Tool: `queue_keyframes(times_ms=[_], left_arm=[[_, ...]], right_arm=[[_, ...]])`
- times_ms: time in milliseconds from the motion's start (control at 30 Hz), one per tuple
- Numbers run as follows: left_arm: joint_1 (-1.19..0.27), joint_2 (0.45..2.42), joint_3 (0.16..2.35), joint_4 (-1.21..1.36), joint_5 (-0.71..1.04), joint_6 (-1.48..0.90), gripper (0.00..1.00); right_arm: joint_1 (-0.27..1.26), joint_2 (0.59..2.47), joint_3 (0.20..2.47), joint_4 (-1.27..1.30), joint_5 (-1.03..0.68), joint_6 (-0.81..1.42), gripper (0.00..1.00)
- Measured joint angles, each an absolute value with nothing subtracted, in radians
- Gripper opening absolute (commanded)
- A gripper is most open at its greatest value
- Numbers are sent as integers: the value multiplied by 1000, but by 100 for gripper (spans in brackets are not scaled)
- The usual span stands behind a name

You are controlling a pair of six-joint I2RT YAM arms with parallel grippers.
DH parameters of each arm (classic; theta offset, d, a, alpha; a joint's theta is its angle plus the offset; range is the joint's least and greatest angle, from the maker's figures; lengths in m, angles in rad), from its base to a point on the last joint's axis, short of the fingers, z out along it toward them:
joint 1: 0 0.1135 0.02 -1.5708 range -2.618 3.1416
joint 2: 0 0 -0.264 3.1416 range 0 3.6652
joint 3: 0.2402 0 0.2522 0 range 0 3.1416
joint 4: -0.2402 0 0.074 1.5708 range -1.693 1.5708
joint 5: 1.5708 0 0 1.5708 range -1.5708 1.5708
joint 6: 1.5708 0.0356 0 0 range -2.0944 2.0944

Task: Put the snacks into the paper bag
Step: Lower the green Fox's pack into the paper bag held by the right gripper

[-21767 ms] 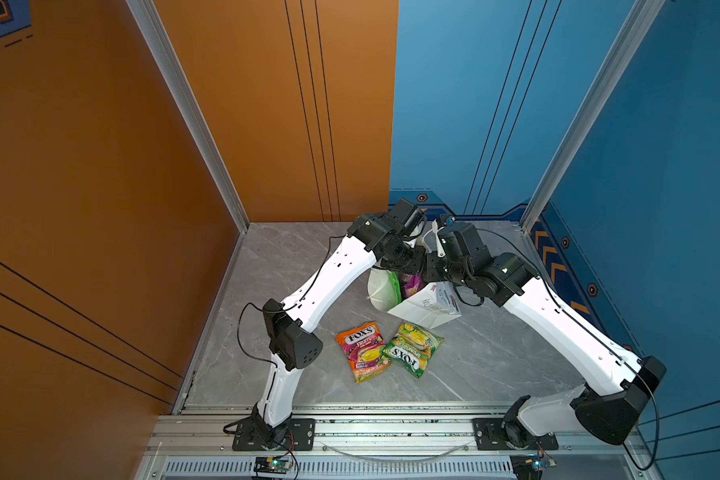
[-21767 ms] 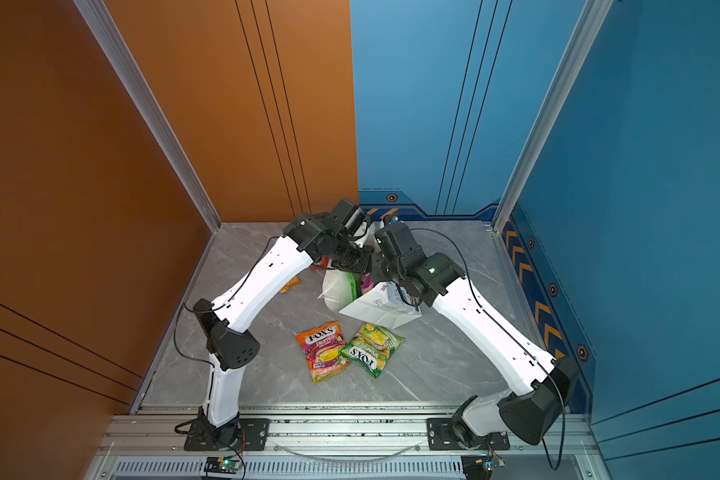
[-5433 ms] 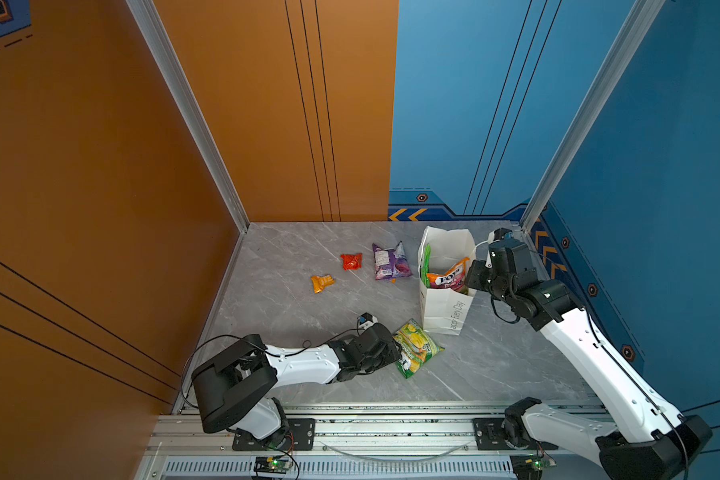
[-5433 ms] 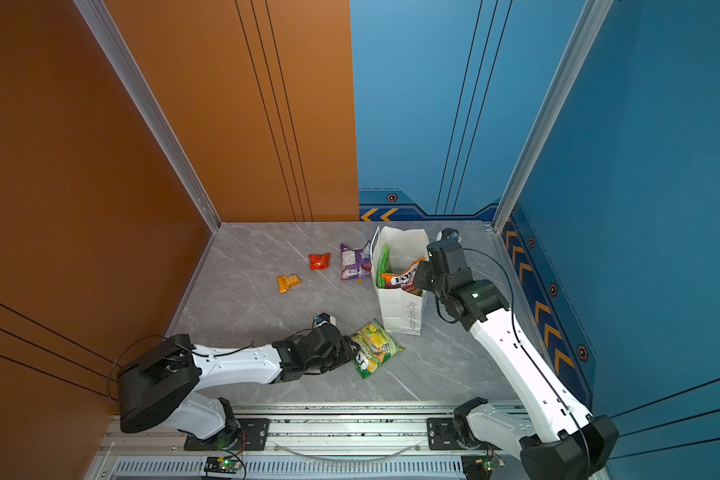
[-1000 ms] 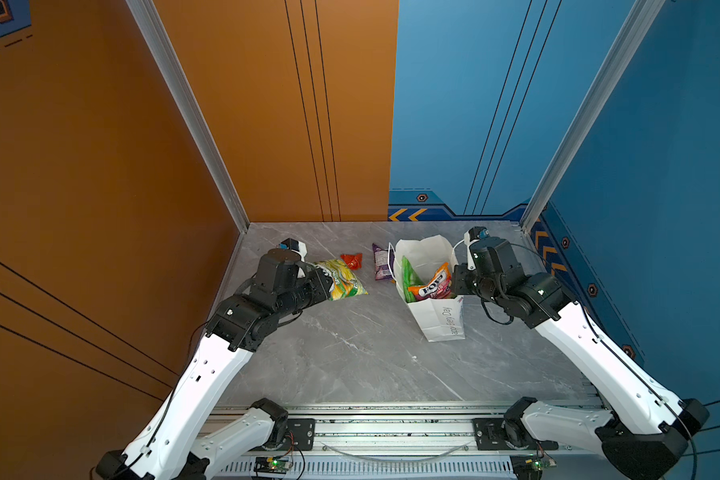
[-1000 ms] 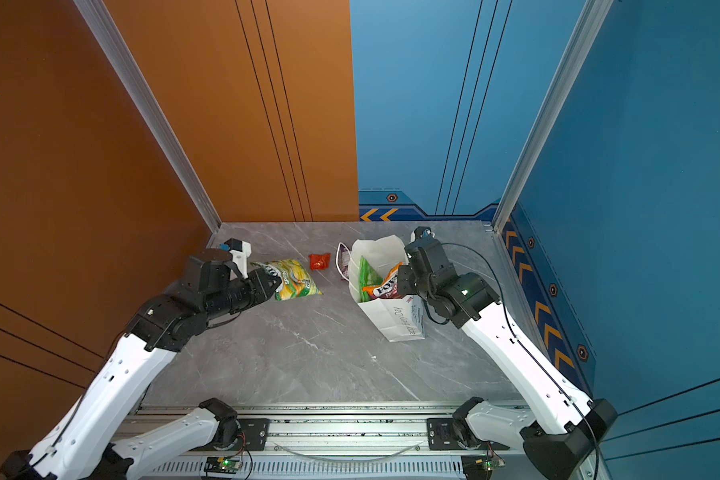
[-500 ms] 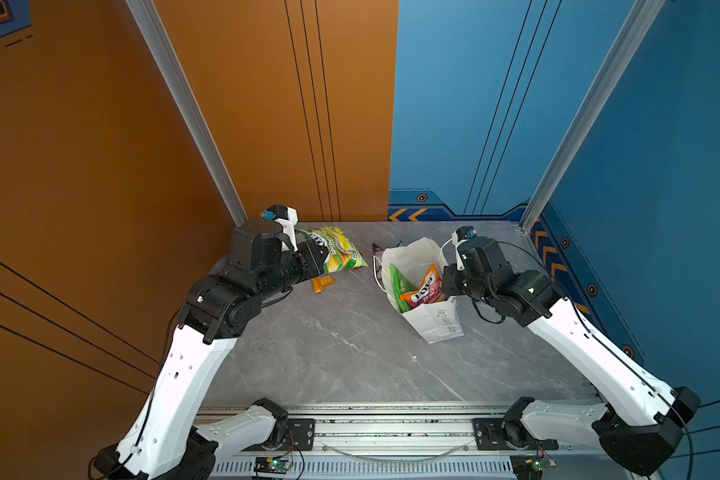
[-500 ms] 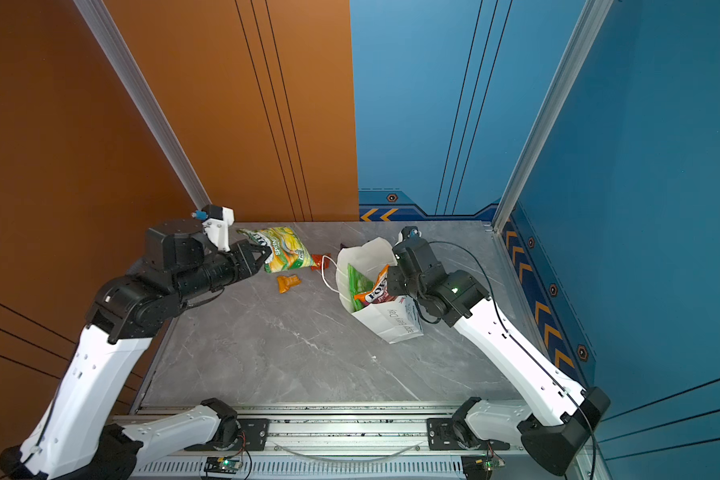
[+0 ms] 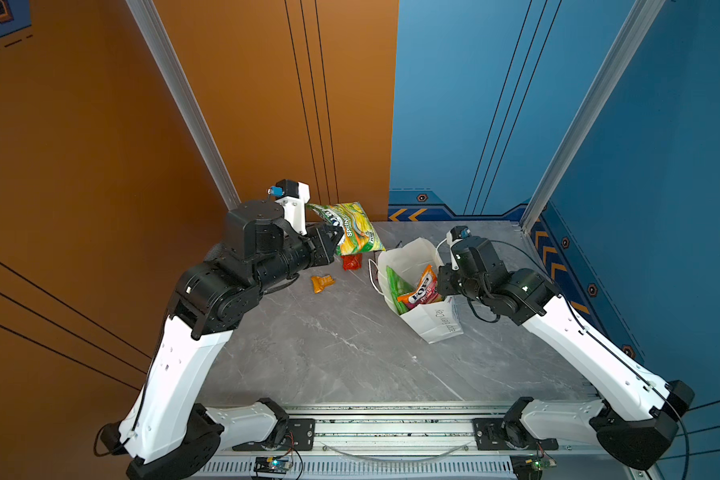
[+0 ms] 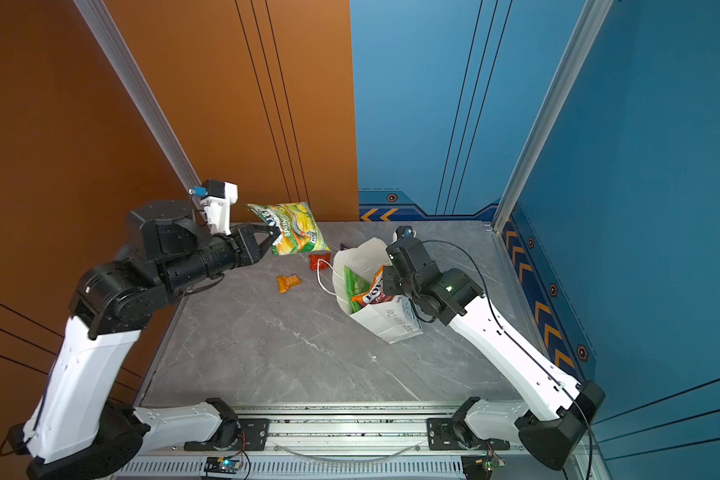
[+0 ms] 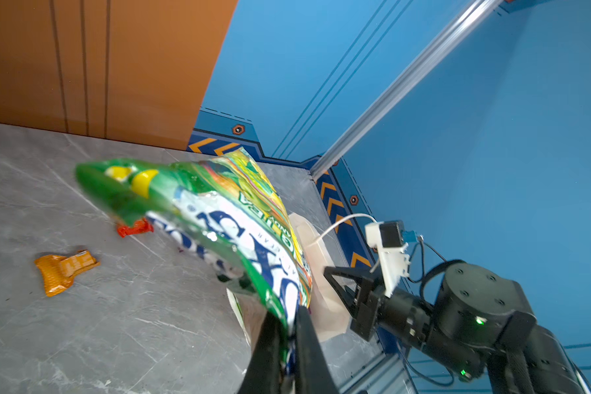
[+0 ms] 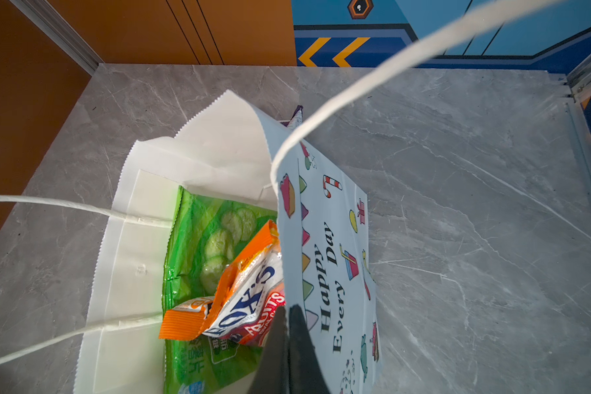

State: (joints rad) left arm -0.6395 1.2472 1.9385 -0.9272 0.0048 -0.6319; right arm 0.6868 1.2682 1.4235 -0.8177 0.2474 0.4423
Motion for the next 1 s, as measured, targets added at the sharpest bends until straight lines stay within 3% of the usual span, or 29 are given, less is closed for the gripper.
queue_keyframes(times_ms=[367,1000], left_arm=[[-822,1381,1952,-934,-51,-627,0],[-907,1553,1955,-935,-57,-611,0]], right_arm=[[688,1269,1428,-819,260,442,0],[709,1269,1428,-819,267,443,0]])
